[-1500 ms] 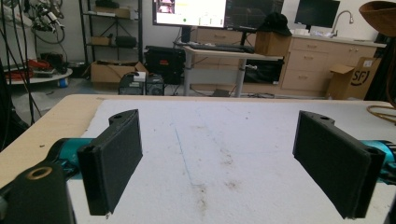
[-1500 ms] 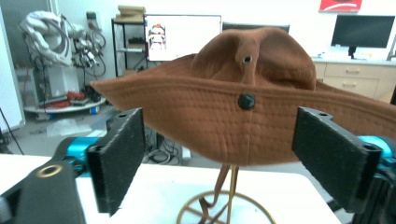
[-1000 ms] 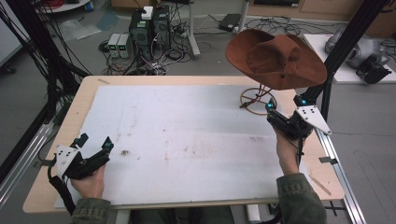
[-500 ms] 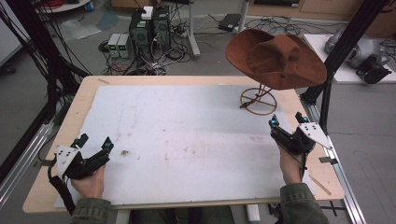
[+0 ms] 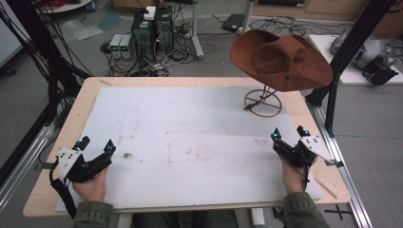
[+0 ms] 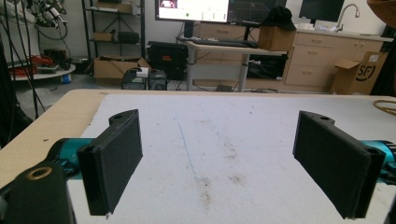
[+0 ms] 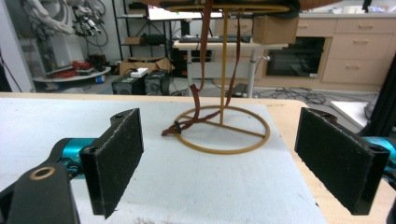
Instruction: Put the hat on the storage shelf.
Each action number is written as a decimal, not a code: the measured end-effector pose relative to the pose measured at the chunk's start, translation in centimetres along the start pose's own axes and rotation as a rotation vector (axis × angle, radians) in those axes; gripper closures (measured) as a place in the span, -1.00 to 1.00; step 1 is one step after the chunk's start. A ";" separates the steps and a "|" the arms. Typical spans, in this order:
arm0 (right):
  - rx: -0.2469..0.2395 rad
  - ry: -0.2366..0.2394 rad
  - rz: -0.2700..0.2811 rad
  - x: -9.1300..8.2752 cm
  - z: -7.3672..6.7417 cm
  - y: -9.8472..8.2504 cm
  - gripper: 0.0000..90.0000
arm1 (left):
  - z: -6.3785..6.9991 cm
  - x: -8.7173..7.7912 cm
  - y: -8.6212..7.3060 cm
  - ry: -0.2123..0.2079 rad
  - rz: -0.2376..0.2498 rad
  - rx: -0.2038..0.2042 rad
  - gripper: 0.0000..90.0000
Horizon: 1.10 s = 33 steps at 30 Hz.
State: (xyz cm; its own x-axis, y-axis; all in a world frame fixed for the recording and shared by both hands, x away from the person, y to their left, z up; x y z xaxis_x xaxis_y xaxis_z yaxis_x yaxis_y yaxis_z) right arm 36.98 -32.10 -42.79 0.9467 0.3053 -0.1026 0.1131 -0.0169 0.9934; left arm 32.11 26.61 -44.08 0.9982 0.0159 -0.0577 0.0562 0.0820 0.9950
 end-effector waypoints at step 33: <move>0.021 0.011 -0.013 -0.5 0.3 -1.3 -0.67 | 0.8 -0.2 -0.3 -0.030 -0.018 0.006 -0.64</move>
State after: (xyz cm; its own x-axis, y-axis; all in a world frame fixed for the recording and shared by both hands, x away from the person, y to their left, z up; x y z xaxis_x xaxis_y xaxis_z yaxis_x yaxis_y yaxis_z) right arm 36.46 -32.48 -44.00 0.9417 0.3163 -0.1143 0.1315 -0.0334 0.9908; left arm 31.91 25.81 -44.26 0.9972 -0.0153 -0.0735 0.0745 0.0761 0.9943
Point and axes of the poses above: each handheld gripper's, and its own axes: x roughly forward along the jaws, y roughly out of its top, z roughly to its right, the point moved 7 cm from there along x, roughly forward along the jaws, and after that the axes turned 11 degrees about y, right-handed, at the moved point
